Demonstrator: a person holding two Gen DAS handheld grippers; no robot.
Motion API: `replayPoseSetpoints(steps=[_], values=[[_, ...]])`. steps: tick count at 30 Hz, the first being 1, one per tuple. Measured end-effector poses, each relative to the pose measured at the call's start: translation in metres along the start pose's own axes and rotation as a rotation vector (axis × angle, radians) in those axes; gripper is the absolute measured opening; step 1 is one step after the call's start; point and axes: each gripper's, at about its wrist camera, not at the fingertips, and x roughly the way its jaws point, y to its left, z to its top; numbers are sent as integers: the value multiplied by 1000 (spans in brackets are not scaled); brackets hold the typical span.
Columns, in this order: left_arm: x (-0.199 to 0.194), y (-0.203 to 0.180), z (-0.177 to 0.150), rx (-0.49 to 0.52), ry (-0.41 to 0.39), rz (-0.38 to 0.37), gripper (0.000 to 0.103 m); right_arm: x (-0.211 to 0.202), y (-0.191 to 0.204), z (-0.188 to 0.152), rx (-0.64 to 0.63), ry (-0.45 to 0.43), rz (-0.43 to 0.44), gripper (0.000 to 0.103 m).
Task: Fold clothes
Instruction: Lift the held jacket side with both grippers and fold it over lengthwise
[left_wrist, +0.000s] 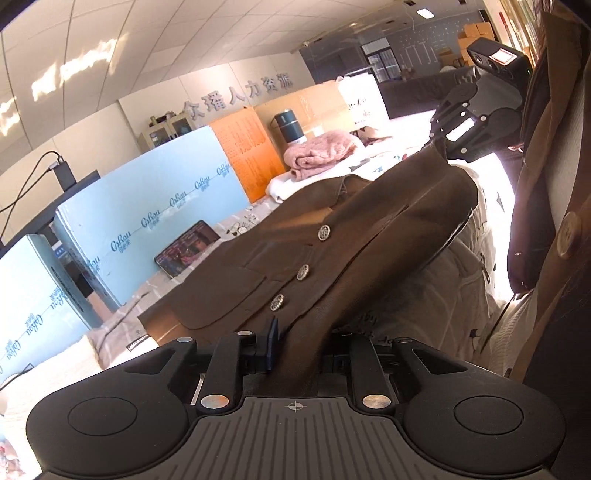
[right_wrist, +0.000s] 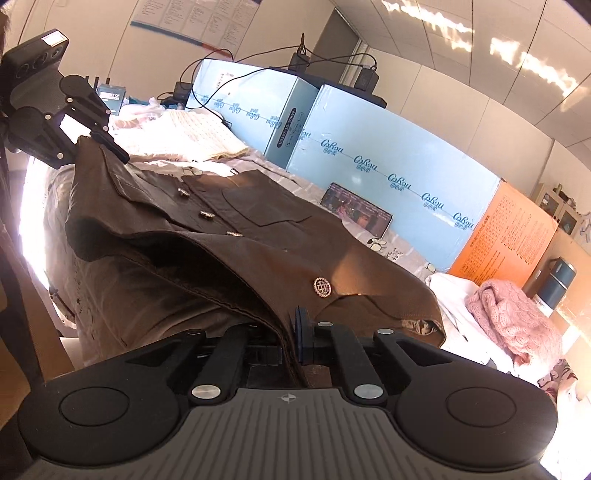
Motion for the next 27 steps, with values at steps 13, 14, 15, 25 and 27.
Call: replayPoseSetpoints(steps=[13, 14, 15, 25, 27], values=[[14, 39, 3, -143, -198, 96, 18, 3, -33, 4, 25, -94, -48, 8], [19, 49, 3, -188, -241, 115, 18, 5, -41, 8, 34, -136, -58, 8], [28, 58, 3, -220, -257, 126, 18, 10, -50, 10, 48, -169, -67, 7], [107, 136, 3, -369, -225, 106, 18, 89, -120, 35, 50, -173, -29, 6], [127, 146, -2, -396, -179, 94, 18, 110, -128, 32, 61, -141, -17, 6]])
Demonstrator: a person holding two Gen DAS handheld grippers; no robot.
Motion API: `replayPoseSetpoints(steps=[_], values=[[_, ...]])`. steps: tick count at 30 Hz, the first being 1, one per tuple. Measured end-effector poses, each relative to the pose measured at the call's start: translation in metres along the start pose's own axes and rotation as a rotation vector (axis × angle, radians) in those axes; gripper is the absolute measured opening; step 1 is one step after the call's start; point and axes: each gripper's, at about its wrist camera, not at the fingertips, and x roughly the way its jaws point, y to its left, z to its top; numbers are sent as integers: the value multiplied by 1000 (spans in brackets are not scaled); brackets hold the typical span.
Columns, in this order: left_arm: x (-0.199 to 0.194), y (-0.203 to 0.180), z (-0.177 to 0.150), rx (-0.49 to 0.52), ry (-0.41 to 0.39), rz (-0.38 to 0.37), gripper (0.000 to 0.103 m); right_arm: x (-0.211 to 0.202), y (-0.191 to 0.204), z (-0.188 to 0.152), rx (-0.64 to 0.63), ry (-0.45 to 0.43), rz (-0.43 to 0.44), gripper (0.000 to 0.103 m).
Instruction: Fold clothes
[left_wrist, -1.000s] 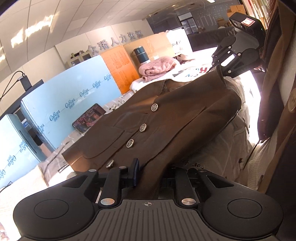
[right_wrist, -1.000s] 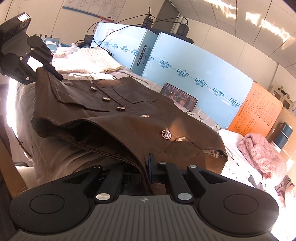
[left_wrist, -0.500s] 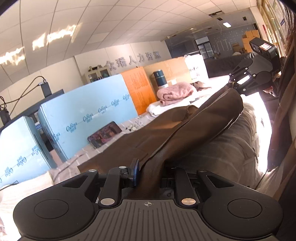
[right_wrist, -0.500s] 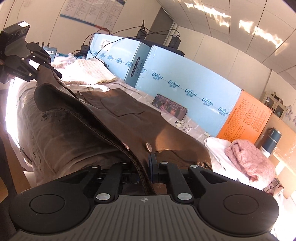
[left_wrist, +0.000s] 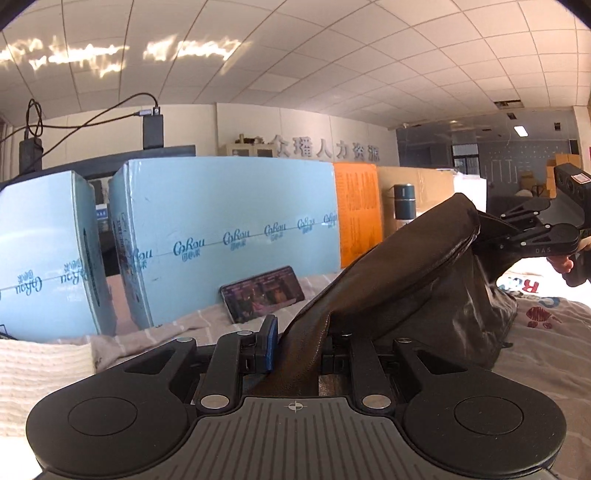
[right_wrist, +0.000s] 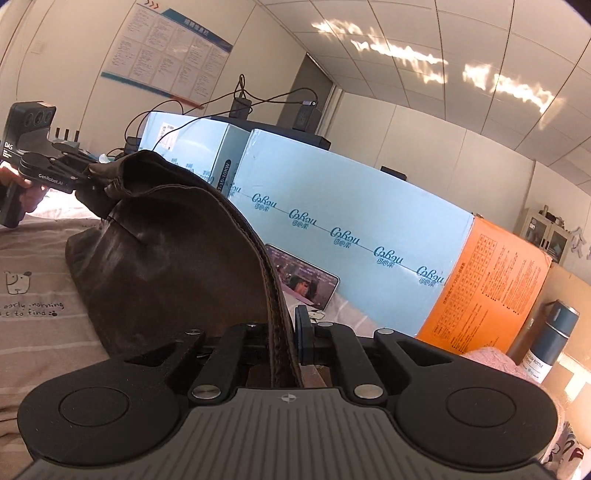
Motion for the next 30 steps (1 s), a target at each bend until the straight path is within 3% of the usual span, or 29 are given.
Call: replayPoseSetpoints(steps=[5, 6, 7, 8, 10, 11, 12, 18, 20, 25, 30], values=[[47, 24, -8, -46, 137, -16, 23, 44, -11, -16, 17, 92, 12, 6], [54, 28, -9, -58, 158, -17, 26, 50, -13, -20, 22, 101, 8, 6], [60, 33, -11, -74, 181, -17, 35, 55, -14, -22, 33, 102, -1, 8], [65, 38, -13, -90, 198, -15, 40, 58, -16, -25, 54, 92, -10, 14], [68, 47, -18, -141, 192, -20, 65, 58, -21, -30, 123, 53, -37, 37], [67, 52, -20, -175, 179, -29, 70, 57, -24, -32, 162, 29, -48, 53], [67, 57, -21, -209, 165, -37, 77, 55, -27, -35, 202, 12, -63, 61], [66, 75, -31, -346, 157, -56, 86, 39, -43, -46, 438, -45, -198, 86], [67, 75, -31, -351, 166, -49, 87, 38, -47, -52, 535, -23, -215, 86], [72, 75, -33, -350, 186, -24, 88, 48, -55, -60, 613, 36, -234, 87], [73, 77, -35, -363, 192, -8, 88, 47, -64, -67, 682, 0, -186, 82]])
